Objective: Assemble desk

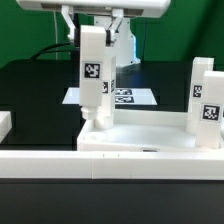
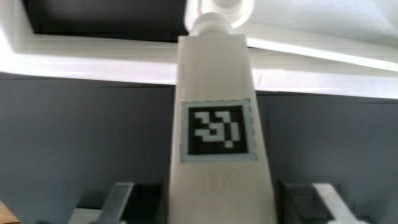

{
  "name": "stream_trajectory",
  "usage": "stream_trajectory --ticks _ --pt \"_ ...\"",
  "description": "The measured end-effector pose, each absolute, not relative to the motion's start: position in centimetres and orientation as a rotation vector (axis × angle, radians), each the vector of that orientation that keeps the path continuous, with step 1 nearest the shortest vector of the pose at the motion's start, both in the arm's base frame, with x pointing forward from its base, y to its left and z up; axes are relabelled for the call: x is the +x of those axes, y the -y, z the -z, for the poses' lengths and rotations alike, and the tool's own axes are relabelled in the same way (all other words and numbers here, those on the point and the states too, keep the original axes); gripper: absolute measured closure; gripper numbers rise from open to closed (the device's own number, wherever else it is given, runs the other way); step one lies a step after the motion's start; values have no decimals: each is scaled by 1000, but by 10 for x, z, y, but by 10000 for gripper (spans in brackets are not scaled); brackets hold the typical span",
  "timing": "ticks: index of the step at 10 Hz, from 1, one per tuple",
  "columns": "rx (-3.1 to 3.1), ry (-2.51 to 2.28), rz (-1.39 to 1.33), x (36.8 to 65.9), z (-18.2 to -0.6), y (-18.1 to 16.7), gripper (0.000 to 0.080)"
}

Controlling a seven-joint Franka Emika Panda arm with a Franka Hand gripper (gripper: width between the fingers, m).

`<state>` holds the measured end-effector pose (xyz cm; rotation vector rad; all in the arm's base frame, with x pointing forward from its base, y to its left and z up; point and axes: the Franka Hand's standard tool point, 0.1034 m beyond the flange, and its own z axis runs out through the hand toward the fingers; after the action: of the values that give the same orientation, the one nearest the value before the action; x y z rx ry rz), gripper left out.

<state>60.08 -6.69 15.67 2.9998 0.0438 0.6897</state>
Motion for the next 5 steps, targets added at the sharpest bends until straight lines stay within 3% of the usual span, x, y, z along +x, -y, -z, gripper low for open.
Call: stream_trajectory --ticks 5 --pt "2989 -39 -677 597 -147 70 510"
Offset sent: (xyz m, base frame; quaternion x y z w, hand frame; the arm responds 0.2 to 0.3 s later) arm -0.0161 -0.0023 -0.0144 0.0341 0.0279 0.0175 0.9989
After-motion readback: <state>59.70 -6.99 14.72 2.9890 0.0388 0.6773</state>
